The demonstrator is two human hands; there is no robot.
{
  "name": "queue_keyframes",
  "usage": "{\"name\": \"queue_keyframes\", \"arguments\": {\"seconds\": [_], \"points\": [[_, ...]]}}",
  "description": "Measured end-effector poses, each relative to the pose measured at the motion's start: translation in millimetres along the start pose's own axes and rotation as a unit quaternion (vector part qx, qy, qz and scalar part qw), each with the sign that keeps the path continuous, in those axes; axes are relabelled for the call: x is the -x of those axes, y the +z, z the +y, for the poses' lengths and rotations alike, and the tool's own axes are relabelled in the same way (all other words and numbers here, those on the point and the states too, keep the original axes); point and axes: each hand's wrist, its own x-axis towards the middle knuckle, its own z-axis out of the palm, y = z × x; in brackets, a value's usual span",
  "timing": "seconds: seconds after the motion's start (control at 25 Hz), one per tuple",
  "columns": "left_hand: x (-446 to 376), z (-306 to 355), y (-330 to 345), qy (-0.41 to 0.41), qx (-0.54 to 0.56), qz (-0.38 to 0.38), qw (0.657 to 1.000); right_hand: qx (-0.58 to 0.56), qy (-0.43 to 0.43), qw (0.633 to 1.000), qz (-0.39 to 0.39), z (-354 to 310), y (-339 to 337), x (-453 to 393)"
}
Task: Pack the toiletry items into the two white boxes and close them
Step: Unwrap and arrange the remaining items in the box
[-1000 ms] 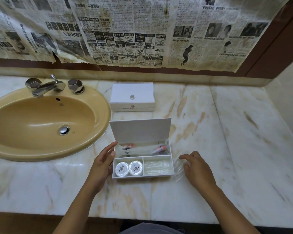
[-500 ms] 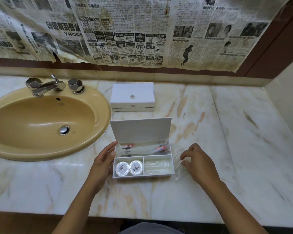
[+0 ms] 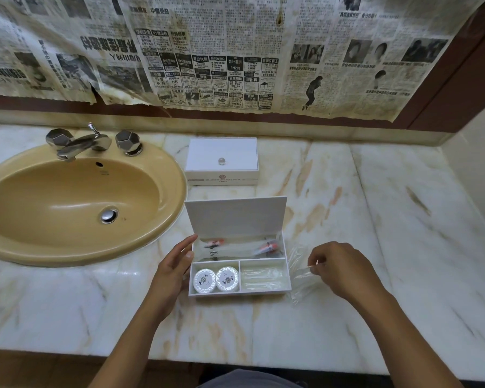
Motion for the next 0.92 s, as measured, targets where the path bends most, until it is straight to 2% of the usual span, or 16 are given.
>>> {"name": "queue_keyframes", "arguments": {"seconds": [0.16,0.32,0.64,0.76,0.8,0.92], "points": [[-1.4,-1.8,-0.7,0.0,0.005,-0.003,1.0,-0.069,-0.022,0.997,0.029,-13.9,-15.7,3.1],[-3.0,-3.9,-1.7,-0.004,-0.003,-0.001,1.0,-0.085,-0.067,0.993,0.048,-40.2,-3.6,4.5],[1.0,2.1,3.4,-0.009,-0.008,0.006,1.0,0.035,-0.16,0.985,0.044,-61.7,58.6,-1.0],[0.6,2.2,3.2,-0.009,-0.006,0.005,1.0,0.093,-0.15,0.983,0.058,-61.3,68.1,-4.0],[-0.2,1.1,2.6,-0.007,-0.005,0.002,1.0,0.089,-0.14,0.985,0.04,-62.6,66.7,-2.0],[-0.2,1.3,1.3,-0.005,-0.001,0.001,1.0,0.062,-0.138,0.986,0.064,-65.0,65.2,0.7]]}}
